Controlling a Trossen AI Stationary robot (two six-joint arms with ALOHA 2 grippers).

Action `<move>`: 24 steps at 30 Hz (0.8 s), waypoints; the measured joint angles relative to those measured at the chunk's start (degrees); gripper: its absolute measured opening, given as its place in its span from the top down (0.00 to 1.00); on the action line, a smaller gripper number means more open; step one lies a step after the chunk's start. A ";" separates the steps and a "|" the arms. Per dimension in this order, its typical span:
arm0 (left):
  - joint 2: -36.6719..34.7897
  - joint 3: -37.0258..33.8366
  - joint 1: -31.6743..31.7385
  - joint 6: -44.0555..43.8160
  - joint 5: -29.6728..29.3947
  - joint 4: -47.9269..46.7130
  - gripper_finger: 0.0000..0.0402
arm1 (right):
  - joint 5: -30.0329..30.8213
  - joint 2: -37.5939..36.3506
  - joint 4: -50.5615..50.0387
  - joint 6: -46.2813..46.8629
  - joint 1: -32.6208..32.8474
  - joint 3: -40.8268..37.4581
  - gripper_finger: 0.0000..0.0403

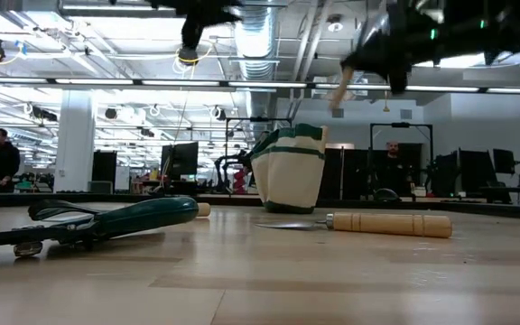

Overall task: Pick & Place Garden tools in Gardening bag
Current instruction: Put the trowel into the gardening bag

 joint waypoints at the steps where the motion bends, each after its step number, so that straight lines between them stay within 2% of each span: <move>1: 0.62 0.00 0.53 -0.06 -0.64 -0.96 0.82 | 0.26 0.64 0.62 0.28 -0.23 -1.15 0.85; 7: 7.77 -0.04 2.59 -0.24 0.03 -2.51 0.98 | 0.03 3.11 2.08 1.08 -1.75 -2.99 0.85; 14: 18.25 -0.04 3.55 -0.48 1.78 -4.29 1.00 | -1.33 7.89 5.81 1.20 -2.35 -2.89 0.85; 24: 22.49 -0.04 4.19 -0.02 1.73 -4.31 1.00 | -3.13 14.99 16.37 1.62 -2.49 -2.89 0.85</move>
